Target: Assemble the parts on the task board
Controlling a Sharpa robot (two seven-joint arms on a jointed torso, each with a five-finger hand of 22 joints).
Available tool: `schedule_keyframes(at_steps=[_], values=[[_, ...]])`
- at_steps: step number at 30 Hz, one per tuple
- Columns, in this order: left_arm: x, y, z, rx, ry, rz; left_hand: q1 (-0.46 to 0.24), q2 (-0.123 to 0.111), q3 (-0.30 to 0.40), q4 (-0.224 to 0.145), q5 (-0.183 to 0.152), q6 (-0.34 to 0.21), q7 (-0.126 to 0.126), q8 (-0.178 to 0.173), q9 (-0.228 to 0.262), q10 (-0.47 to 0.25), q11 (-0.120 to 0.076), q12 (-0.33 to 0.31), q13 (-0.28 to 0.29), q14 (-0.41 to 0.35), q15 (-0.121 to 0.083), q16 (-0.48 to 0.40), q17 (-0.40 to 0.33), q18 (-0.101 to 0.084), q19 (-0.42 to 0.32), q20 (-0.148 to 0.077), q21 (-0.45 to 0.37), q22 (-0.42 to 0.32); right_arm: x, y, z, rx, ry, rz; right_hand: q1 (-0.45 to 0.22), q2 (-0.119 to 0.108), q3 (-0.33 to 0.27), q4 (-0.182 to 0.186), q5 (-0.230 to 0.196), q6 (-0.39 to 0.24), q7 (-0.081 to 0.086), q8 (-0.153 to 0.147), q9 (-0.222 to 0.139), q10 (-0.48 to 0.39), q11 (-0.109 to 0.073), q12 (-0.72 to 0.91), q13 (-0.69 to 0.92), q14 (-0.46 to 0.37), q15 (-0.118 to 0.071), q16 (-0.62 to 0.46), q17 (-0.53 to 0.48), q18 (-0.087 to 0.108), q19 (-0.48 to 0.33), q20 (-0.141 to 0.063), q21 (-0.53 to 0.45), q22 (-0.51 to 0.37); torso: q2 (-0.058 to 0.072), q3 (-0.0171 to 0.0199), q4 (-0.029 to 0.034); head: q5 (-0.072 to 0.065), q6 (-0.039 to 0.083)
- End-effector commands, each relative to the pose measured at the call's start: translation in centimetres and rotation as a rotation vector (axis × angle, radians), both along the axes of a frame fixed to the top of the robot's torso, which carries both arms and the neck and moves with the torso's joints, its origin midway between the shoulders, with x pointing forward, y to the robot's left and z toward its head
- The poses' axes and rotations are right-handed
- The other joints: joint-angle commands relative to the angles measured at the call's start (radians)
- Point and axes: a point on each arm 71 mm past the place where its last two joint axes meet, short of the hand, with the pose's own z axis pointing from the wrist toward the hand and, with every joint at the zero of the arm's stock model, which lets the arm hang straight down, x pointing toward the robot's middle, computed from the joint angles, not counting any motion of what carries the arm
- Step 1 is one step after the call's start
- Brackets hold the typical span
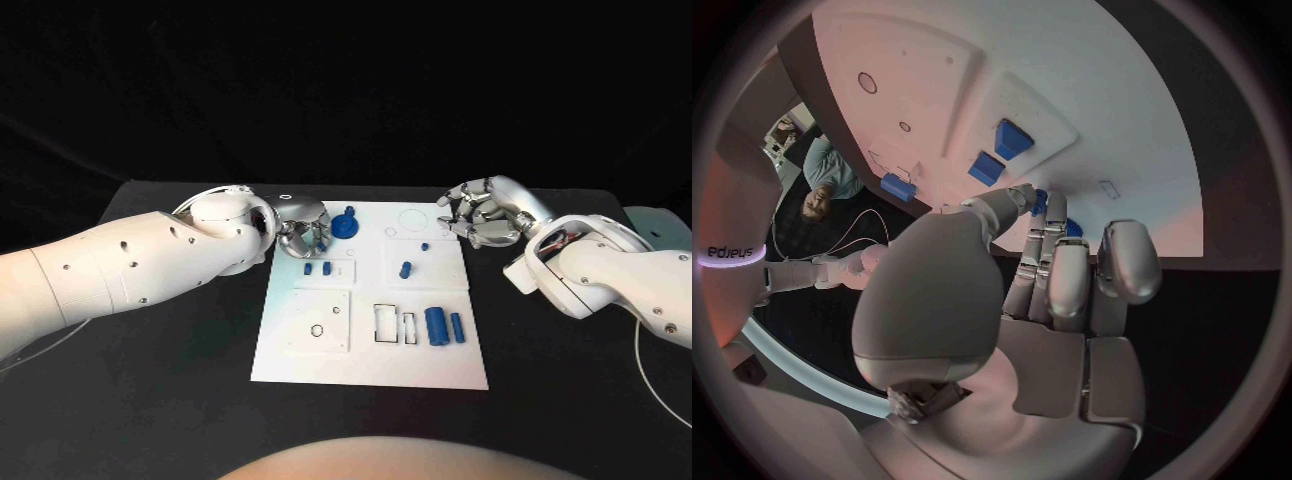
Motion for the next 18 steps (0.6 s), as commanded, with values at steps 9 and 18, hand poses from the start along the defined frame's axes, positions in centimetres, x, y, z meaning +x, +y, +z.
schedule_keyframes(at_steps=[9,18], values=[[-0.12,-0.2,-0.11,-0.011,0.01,-0.007,-0.008,-0.002,-0.001,0.002,-0.003,-0.072,0.004,-0.052,-0.016,-0.009,0.006,-0.03,0.002,-0.004,0.003,0.002,-0.013,-0.011,-0.012,-0.001,-0.013,-0.011,-0.04,0.13,-0.03,-0.002,-0.003,0.013,-0.003,-0.008,0.004,0.0,0.005,0.006,0.0,0.005,0.0,-0.006,-0.004,-0.006,-0.001,-0.004,-0.002,-0.003,-0.001,0.01,0.001,-0.003,-0.004,-0.001,0.0,0.0018,0.0003,0.0,-0.002],[-0.04,0.01,-0.16,-0.01,0.016,0.005,-0.015,-0.009,-0.001,0.007,-0.003,-0.091,0.011,-0.069,-0.022,-0.03,0.015,-0.052,0.0,-0.014,0.01,-0.003,-0.031,-0.009,-0.019,0.003,-0.023,-0.022,-0.04,0.1,-0.05,-0.003,-0.002,0.012,-0.003,-0.008,0.004,0.0,0.005,0.006,0.0,0.005,0.0,-0.006,-0.004,-0.006,-0.001,-0.004,-0.002,-0.003,-0.001,0.01,0.001,-0.003,-0.004,-0.001,0.0,0.0017,-0.0004,-0.001,-0.002]])
